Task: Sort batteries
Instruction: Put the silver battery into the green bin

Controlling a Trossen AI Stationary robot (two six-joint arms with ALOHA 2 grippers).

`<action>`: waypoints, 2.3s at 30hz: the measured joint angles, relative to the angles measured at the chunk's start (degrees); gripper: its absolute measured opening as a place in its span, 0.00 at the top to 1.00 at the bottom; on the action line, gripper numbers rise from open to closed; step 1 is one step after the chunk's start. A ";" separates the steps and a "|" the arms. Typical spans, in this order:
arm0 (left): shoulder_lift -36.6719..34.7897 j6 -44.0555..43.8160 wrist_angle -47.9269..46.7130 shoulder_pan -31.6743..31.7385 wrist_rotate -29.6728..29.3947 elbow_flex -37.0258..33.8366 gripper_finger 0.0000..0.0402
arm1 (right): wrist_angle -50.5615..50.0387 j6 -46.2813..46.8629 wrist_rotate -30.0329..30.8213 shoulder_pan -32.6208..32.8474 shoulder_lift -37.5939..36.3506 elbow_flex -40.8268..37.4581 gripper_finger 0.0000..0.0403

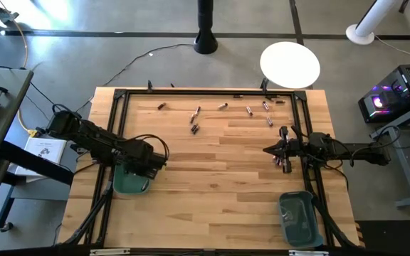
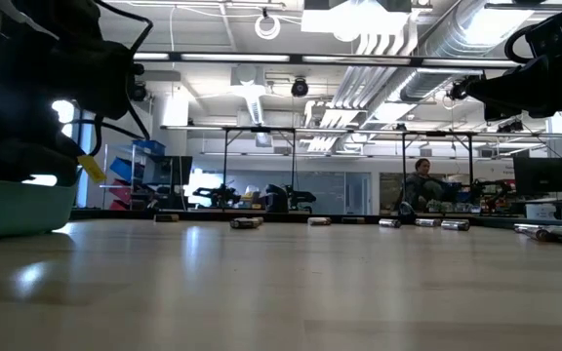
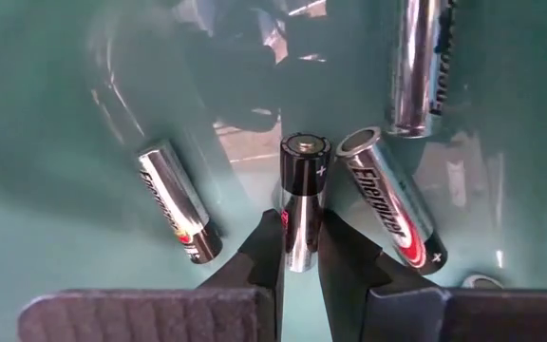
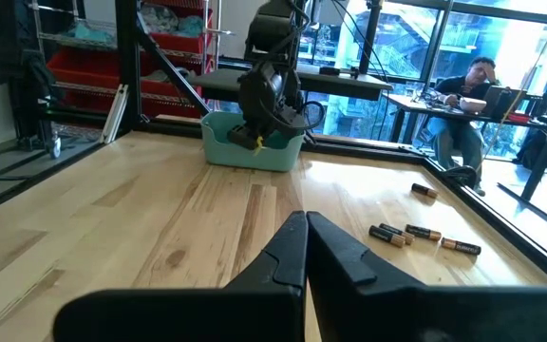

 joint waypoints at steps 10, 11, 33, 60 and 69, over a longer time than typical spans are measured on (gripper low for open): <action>-0.16 0.00 -0.26 -0.02 -0.42 -0.04 0.81 | 0.00 0.00 0.00 0.02 0.01 -0.01 1.00; -0.35 0.04 -0.53 -0.02 -0.47 -0.07 0.78 | 0.00 0.00 0.00 0.01 0.01 0.00 1.00; -22.04 29.58 20.76 2.63 -42.61 14.15 0.63 | 0.00 0.00 0.00 -0.01 0.00 -0.01 1.00; 42.98 74.91 39.35 35.26 -12.70 62.14 0.48 | 0.00 0.00 0.00 -0.01 0.02 -0.01 1.00; 52.21 71.92 29.12 35.34 -14.50 75.96 0.49 | -0.02 0.00 0.00 -0.01 0.02 -0.01 1.00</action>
